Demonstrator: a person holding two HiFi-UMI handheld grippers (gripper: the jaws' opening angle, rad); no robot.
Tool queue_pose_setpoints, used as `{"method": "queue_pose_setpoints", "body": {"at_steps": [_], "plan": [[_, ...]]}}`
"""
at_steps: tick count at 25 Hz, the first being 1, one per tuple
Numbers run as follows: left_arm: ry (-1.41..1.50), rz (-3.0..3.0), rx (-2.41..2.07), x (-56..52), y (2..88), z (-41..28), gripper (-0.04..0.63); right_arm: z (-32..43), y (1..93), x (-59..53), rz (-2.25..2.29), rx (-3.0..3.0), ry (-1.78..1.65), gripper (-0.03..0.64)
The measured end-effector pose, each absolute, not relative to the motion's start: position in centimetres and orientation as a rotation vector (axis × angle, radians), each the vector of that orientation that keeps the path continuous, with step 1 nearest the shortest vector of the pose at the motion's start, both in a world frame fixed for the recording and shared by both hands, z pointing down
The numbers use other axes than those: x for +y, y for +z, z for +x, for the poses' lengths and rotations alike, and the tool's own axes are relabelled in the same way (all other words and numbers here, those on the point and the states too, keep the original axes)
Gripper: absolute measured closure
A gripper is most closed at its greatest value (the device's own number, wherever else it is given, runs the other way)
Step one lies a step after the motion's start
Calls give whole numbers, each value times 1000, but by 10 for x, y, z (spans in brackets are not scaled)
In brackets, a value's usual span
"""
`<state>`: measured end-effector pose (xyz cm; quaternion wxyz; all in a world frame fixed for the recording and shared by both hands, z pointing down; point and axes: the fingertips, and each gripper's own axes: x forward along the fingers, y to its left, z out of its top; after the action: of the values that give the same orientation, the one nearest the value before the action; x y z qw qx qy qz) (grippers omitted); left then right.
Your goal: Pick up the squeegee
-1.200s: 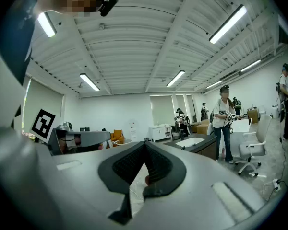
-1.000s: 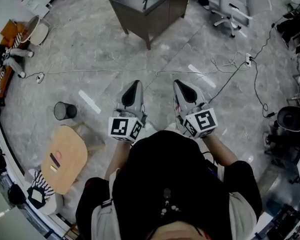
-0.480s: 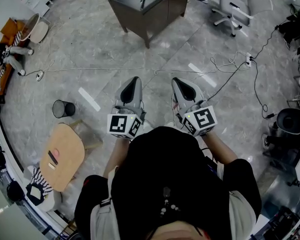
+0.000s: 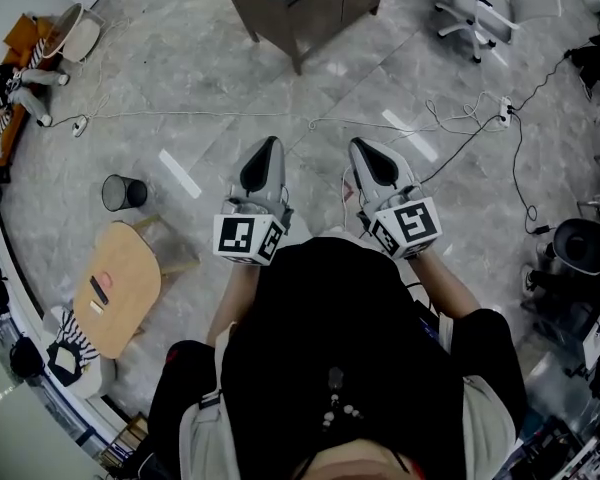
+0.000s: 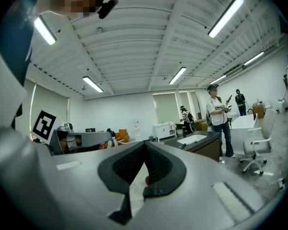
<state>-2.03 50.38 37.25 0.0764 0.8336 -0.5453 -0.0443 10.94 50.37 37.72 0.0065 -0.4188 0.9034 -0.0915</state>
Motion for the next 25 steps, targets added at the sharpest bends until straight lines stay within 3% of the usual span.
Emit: {"method": "queue_pose_setpoints", "body": {"at_steps": [11,25], "plan": [[-106,2538,-1635,474,380,-21,594,110,381,474,-1350,2814,-274,615],[-105,2599,-1598,360,372,-39,594,81,372,373,-1421,2803,-274,615]]}}
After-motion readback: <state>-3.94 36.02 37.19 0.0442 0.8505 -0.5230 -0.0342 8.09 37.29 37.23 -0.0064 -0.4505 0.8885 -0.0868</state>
